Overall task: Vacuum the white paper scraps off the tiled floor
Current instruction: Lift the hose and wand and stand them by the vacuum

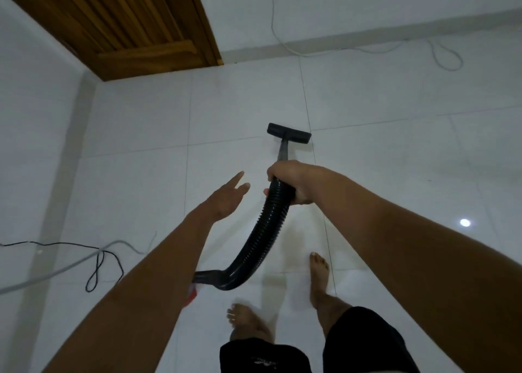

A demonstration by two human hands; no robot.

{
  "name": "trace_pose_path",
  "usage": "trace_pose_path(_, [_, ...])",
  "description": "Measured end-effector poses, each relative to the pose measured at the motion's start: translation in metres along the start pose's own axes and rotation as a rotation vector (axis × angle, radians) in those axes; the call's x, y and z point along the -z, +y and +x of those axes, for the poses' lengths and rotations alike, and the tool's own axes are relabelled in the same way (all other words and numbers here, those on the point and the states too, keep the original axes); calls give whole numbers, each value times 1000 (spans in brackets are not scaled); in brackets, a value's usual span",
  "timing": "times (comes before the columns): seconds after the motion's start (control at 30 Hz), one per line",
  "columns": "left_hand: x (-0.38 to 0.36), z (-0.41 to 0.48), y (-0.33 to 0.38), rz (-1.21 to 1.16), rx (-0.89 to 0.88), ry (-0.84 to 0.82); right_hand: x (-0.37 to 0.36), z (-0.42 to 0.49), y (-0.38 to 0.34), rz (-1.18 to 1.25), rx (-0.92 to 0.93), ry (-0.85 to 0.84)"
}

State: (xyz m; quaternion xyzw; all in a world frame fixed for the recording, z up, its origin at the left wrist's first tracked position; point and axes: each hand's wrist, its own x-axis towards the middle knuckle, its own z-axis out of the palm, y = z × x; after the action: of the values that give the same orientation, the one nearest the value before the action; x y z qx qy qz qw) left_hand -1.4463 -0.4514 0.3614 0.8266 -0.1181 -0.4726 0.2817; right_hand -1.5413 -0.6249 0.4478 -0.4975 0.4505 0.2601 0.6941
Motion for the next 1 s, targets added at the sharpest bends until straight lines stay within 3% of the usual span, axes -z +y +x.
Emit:
trace_pose_path(0.27, [67, -103, -104, -232, -121, 135, -82, -19, -62, -169, 91, 73])
trace_pose_path(0.37, [85, -141, -159, -167, -381, 338, -120, -30, -80, -212, 99, 92])
trace_pose_path(0.47, [82, -167, -211, -40, -617, 305, -159, -39, -88, -271, 69, 102])
trace_pose_path(0.67, [96, -148, -243, -87, -481, 321, -237, -60, -88, -503, -18, -3])
trace_pose_path(0.8, [111, -130, -237, -83, -606, 319, -274, -79, -77, -540, -112, -72])
trace_pose_path(1.0, [109, -121, -240, -76, -582, 362, -308, -94, -51, -526, -209, -179])
